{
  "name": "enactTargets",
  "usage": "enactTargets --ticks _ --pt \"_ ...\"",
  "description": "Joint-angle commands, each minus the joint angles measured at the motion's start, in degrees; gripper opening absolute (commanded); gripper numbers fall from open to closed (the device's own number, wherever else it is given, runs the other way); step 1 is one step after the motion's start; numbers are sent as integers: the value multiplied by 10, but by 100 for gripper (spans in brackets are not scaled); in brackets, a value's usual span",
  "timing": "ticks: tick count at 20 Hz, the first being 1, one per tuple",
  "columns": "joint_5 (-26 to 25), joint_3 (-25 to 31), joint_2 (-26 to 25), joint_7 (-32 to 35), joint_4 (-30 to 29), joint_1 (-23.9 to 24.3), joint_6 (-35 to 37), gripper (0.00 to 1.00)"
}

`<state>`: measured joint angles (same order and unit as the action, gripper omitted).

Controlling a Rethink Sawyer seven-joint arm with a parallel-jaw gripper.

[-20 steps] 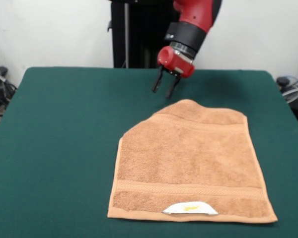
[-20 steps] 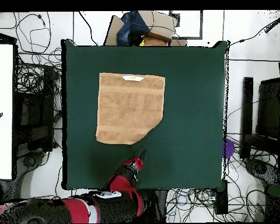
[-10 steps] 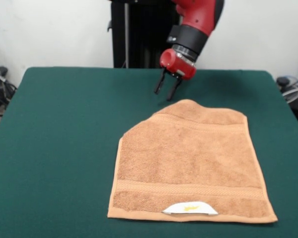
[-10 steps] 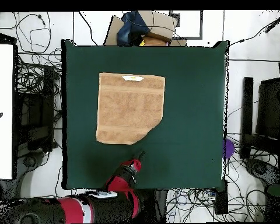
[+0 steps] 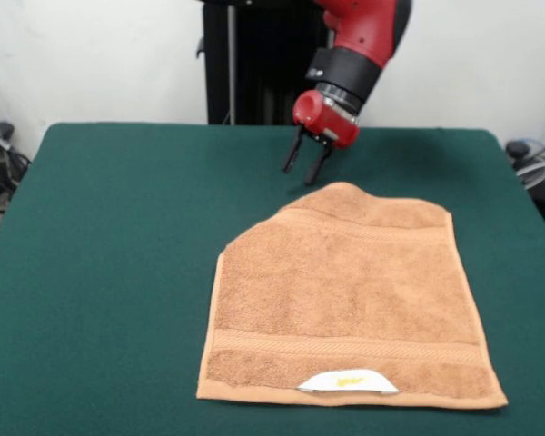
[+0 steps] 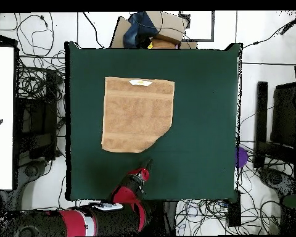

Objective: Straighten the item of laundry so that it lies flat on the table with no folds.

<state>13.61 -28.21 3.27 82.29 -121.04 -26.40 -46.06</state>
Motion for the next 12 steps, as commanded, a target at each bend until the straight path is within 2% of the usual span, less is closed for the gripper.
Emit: enactTargets --ticks 1,12 --pt "51 91 -46 149 68 -6 -25 100" --pt "78 105 -42 158 78 -13 -31 100"
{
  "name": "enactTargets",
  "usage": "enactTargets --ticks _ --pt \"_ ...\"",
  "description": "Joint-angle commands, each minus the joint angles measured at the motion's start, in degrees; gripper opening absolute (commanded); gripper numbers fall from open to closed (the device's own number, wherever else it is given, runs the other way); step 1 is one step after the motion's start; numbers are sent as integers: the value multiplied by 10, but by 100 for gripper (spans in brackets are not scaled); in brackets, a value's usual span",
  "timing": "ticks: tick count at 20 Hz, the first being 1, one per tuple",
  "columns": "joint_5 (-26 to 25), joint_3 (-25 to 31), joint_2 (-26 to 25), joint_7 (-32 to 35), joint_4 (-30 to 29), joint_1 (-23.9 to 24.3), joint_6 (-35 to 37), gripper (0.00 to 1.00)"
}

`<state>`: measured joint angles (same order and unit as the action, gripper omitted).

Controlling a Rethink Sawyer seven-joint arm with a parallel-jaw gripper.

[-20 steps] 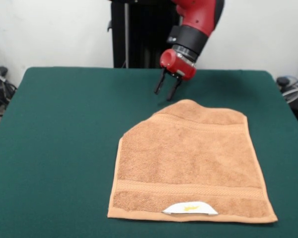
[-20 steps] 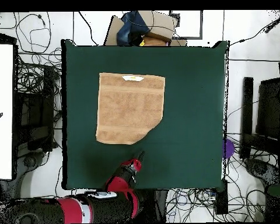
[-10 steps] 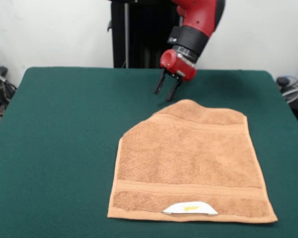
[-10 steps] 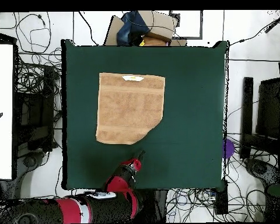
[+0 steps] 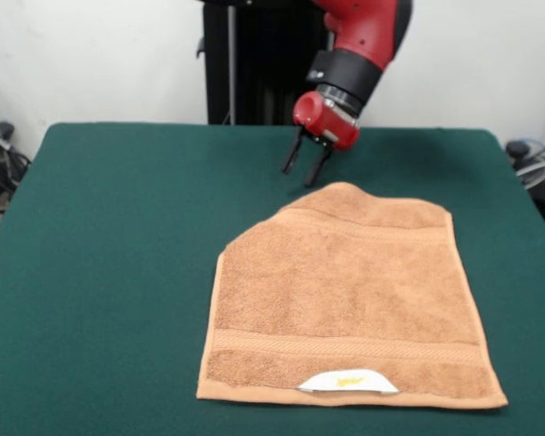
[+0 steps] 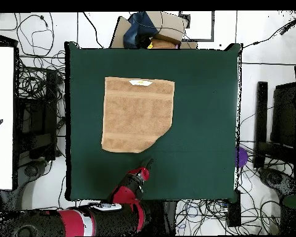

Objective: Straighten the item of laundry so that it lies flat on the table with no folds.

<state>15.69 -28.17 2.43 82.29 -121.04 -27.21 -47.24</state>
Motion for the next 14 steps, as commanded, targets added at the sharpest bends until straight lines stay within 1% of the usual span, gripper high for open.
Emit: enactTargets --ticks 1,14 --pt "58 106 -33 159 78 -6 -19 100" --pt "76 113 -17 160 75 -20 -9 100"
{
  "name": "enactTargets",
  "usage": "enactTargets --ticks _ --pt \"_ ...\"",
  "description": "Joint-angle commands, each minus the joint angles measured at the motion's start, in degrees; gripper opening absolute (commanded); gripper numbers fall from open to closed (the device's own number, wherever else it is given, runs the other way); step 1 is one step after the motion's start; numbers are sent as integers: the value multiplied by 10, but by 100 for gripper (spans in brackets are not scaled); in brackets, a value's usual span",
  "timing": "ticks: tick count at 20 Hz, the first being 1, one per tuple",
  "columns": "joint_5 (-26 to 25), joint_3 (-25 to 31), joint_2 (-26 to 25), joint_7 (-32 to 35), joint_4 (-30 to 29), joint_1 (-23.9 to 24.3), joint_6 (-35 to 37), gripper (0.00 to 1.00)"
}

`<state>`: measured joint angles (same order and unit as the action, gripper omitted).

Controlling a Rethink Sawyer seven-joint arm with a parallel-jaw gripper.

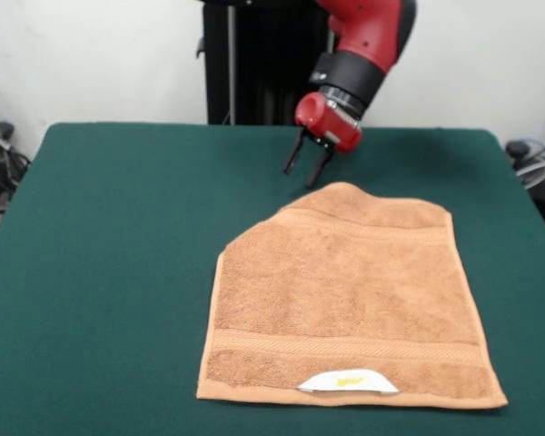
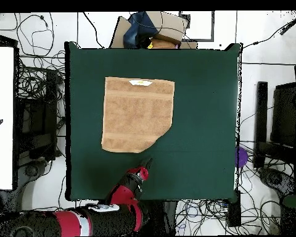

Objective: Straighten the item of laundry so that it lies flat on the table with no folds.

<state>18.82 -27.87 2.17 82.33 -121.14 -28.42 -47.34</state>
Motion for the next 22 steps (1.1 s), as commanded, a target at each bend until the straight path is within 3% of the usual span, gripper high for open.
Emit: enactTargets --ticks 1,14,22 --pt "47 110 -13 159 75 -9 -6 100" --pt "112 104 0 135 71 -30 35 100" --pt "158 99 -21 115 82 -44 42 100"
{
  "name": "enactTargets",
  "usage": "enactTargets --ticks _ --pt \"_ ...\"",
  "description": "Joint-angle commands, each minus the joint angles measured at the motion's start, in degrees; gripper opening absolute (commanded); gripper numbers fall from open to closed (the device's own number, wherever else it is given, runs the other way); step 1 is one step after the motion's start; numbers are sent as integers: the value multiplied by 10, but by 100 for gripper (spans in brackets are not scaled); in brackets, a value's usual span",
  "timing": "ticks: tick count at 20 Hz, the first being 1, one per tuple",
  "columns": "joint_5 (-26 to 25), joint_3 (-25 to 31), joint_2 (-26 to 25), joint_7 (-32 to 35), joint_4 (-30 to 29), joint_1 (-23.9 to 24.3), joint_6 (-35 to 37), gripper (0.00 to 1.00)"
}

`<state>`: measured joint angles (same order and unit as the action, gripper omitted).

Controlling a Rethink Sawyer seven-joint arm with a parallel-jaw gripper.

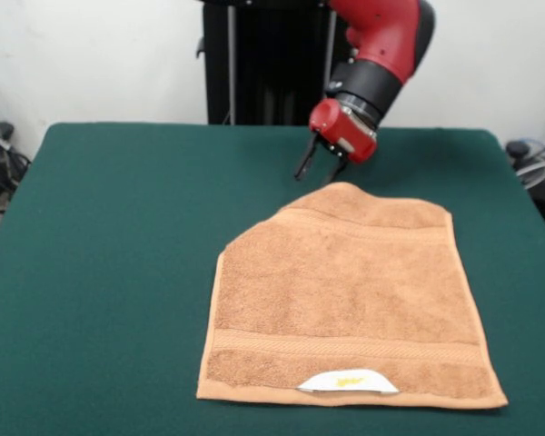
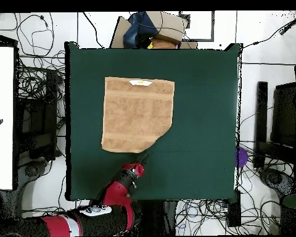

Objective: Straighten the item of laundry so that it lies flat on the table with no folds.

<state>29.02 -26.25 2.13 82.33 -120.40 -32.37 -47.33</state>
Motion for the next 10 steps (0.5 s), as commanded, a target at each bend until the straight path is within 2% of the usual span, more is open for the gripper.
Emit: enactTargets --ticks 1,10 --pt "54 82 -18 115 72 -3 44 100" --pt "67 80 -27 109 75 2 44 100"
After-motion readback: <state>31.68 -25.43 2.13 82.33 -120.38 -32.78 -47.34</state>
